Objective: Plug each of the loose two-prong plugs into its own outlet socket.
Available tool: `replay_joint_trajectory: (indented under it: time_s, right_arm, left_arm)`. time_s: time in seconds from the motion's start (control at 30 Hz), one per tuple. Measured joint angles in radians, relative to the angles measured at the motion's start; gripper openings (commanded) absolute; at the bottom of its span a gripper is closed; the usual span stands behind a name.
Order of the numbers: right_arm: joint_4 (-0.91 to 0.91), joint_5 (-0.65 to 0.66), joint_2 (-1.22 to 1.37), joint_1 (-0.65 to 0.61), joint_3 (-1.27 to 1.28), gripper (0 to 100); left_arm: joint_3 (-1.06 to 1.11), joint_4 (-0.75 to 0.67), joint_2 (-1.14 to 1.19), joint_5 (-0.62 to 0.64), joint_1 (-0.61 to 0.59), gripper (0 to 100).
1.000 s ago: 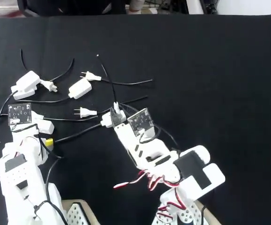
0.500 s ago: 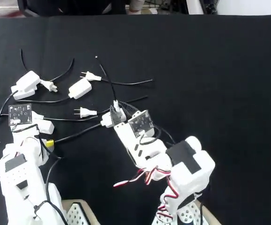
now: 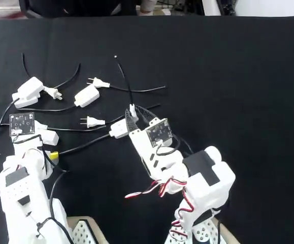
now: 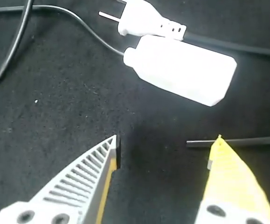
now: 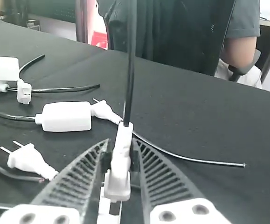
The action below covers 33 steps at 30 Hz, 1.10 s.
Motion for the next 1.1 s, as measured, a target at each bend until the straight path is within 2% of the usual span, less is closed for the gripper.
replay_joint_trajectory:
  time_s: [1.1]
  right_arm:
    - [0.044,0.0,0.003,-0.025,0.0,1.2]
  left_arm:
    - [0.0,0.0,0.0,0.0,0.0,31]
